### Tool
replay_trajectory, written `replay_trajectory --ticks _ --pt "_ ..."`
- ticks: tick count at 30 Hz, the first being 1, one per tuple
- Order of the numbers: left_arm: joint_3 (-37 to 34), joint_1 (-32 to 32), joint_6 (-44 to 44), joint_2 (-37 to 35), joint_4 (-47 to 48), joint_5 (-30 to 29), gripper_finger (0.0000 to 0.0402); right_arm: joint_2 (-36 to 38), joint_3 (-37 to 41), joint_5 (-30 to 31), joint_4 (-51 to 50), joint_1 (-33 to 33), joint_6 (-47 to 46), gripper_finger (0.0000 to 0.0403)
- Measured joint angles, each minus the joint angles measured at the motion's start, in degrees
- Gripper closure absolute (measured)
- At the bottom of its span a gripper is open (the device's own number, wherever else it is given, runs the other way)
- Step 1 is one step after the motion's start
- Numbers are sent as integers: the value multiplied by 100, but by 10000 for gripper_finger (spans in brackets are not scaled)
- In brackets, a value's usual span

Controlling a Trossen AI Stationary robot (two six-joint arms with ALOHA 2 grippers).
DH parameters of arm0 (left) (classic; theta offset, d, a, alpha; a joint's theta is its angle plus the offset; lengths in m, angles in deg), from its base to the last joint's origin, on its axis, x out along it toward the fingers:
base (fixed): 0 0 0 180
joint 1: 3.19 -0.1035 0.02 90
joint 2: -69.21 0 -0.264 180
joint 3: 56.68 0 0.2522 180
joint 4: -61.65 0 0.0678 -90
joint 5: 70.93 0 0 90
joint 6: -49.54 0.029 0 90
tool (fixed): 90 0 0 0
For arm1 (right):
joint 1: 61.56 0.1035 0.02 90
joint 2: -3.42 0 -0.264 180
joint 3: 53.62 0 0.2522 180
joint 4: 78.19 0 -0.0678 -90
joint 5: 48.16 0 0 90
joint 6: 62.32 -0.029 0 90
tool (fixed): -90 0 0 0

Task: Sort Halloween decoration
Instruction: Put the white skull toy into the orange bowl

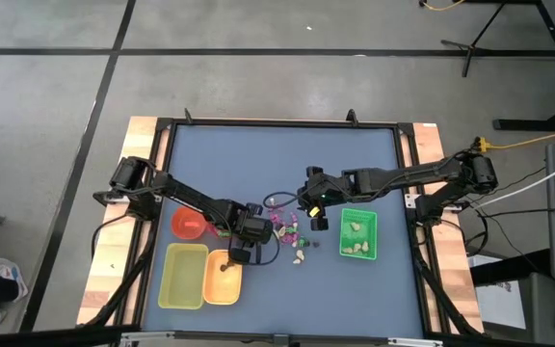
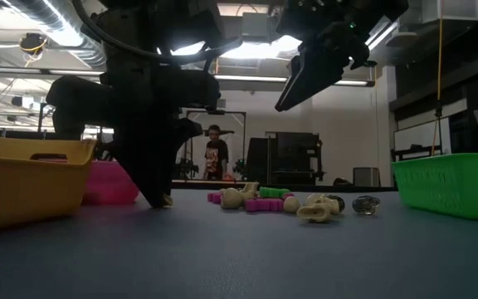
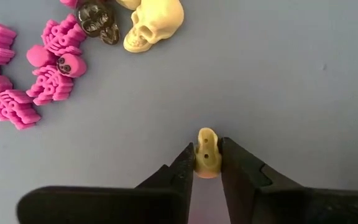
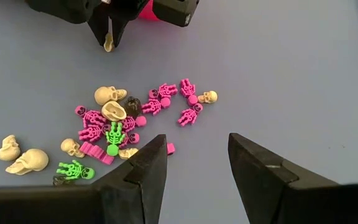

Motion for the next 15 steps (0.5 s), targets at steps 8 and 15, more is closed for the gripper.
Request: replay_trajectory --ticks 8,15 --pt "150 4 -176 -221 6 -68 353 -2 0 -1 2 0 0 233" --pt "567 9 -302 -637 493 -63 353 -2 0 -1 2 -1 0 233"
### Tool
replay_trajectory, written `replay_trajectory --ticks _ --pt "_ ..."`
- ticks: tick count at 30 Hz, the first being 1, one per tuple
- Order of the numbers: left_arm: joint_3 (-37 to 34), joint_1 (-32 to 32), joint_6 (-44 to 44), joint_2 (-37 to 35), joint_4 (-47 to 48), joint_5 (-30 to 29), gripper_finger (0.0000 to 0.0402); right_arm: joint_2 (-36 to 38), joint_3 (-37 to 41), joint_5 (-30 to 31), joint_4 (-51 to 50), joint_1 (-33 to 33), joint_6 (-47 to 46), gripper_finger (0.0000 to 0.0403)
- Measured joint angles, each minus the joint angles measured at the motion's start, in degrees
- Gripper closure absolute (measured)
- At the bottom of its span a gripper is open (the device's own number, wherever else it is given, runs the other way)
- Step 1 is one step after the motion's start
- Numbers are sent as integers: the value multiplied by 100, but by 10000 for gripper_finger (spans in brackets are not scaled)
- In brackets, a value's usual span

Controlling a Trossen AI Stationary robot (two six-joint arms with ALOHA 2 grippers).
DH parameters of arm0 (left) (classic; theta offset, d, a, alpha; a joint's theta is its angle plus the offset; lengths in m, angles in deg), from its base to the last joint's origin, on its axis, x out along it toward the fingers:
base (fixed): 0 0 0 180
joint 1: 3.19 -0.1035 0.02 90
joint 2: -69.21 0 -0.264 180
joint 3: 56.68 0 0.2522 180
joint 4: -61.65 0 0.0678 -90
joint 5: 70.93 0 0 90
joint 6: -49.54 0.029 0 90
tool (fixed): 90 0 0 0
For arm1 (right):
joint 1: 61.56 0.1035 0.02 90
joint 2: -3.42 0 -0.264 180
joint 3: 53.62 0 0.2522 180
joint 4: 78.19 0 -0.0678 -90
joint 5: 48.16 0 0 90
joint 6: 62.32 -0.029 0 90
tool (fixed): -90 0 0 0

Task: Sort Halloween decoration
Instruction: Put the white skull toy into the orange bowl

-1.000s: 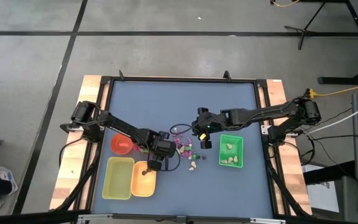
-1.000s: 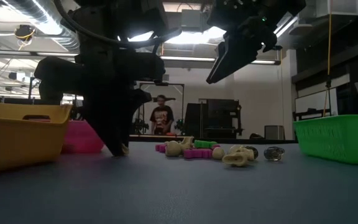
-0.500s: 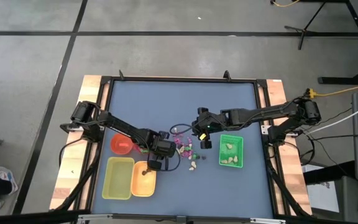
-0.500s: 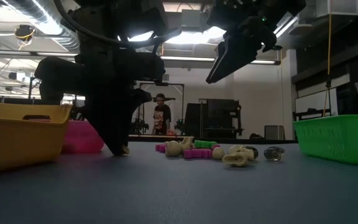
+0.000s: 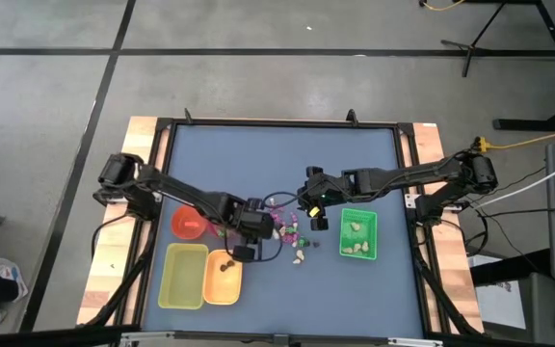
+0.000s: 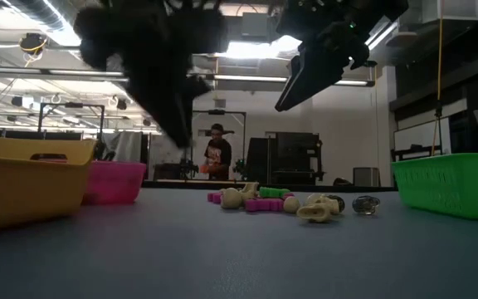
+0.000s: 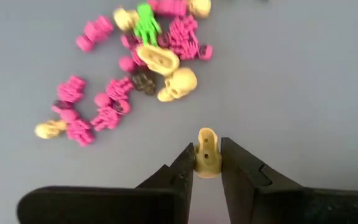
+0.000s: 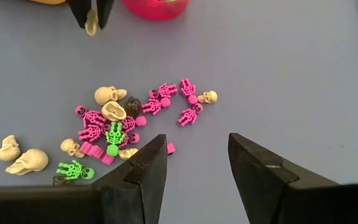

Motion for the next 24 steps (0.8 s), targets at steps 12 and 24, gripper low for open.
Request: replay_trajectory --ticks 12,24 --pt "887 88 -1442 -408 3404 135 354 0 0 -2 2 1 0 233" --pt "40 689 -2775 -401 4869 80 354 0 0 0 4 0 0 233"
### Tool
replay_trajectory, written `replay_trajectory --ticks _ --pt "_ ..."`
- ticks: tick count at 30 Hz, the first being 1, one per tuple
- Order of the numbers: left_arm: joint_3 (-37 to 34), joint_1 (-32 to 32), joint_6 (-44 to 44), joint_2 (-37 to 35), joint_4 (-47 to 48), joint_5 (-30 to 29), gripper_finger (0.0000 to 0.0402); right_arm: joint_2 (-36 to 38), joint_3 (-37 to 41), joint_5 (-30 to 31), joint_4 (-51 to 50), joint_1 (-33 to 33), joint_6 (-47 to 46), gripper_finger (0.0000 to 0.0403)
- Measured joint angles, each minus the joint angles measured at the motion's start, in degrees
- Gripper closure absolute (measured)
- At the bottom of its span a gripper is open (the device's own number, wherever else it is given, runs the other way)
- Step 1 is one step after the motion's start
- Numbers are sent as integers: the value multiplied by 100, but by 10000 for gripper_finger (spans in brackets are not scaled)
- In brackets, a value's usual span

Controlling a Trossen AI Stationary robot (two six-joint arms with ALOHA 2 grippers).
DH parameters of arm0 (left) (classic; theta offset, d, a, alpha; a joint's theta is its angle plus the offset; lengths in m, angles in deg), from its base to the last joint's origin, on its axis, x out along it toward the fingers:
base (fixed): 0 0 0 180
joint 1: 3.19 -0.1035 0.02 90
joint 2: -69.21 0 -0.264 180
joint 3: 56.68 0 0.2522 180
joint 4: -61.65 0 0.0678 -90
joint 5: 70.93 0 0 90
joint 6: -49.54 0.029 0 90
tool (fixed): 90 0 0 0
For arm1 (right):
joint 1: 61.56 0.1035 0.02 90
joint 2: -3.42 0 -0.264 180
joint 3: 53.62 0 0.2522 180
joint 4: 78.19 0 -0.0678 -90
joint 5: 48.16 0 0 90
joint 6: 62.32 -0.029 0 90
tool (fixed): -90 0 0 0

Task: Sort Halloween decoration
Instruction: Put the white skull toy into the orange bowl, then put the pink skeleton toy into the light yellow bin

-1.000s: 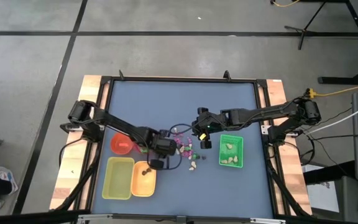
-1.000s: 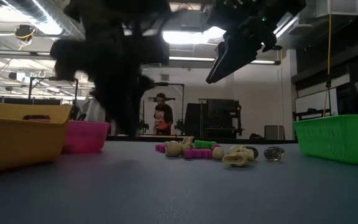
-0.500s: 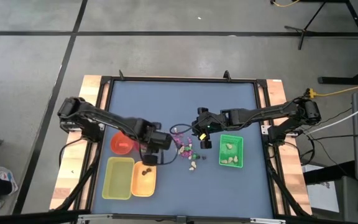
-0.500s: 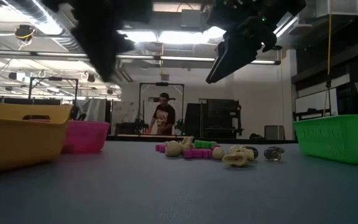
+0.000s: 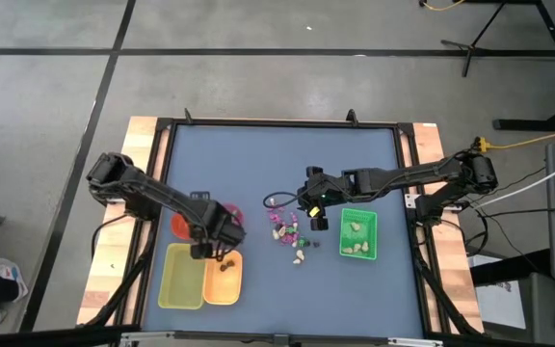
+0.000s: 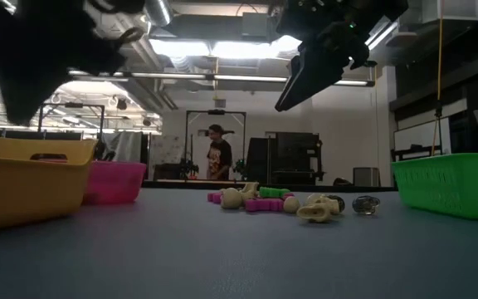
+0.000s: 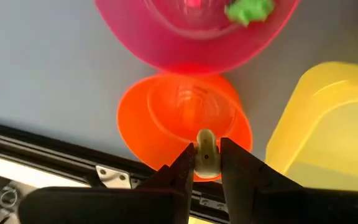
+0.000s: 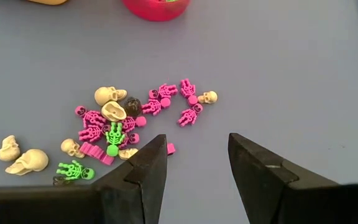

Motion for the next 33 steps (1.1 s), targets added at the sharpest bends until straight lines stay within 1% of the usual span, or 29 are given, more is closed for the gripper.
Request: replay_trajectory --ticks 6,12,19,26,33 --pt "-407 119 -223 0 -1 -43 354 0 0 -2 2 0 0 233" --pt "-424 115 -262 0 -18 -54 349 0 0 0 4 0 0 233" --pt "-426 115 -777 0 -27 -51 306 0 0 -2 10 1 1 233" --pt "-426 115 -821 0 -27 -49 264 0 0 -1 11 0 1 233" --pt "-428 115 -822 0 -167 -47 245 0 0 0 10 0 0 233"
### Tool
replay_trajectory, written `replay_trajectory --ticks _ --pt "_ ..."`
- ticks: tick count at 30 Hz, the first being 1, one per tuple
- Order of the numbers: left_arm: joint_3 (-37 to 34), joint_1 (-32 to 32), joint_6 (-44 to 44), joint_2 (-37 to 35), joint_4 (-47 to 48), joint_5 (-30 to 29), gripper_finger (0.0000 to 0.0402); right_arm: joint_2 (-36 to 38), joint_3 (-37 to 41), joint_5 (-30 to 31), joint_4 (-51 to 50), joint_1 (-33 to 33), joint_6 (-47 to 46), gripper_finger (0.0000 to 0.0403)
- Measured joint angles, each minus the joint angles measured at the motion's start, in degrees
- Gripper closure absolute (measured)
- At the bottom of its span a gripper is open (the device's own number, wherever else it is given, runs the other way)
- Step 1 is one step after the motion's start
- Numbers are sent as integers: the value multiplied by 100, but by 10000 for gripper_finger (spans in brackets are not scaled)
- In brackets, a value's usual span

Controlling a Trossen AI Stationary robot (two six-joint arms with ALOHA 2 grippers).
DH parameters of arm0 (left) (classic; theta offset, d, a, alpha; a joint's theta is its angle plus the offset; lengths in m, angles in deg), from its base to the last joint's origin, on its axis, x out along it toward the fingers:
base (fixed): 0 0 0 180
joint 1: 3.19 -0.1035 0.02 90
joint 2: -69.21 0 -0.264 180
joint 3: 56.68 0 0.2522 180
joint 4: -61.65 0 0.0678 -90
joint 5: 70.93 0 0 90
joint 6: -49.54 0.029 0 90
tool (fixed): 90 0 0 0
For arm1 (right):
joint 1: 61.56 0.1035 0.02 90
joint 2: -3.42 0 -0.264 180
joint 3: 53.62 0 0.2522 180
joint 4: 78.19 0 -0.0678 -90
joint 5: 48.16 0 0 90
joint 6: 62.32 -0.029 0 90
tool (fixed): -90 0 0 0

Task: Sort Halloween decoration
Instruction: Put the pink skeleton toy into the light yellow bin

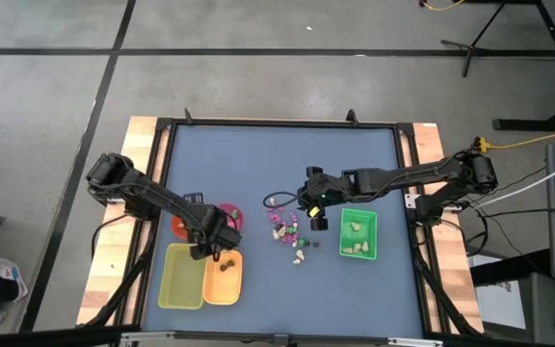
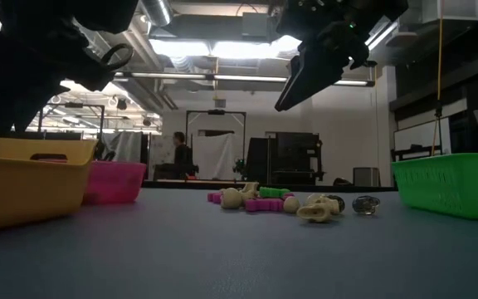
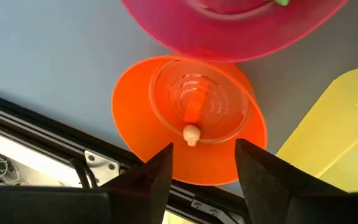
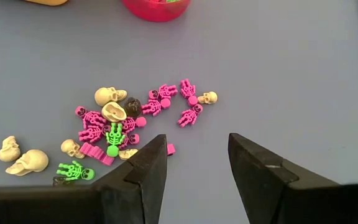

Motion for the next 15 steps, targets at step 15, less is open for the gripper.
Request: replay_trajectory --ticks 15 --pt "0 -4 -166 2 -5 -57 244 -259 119 0 1024 2 -521 233"
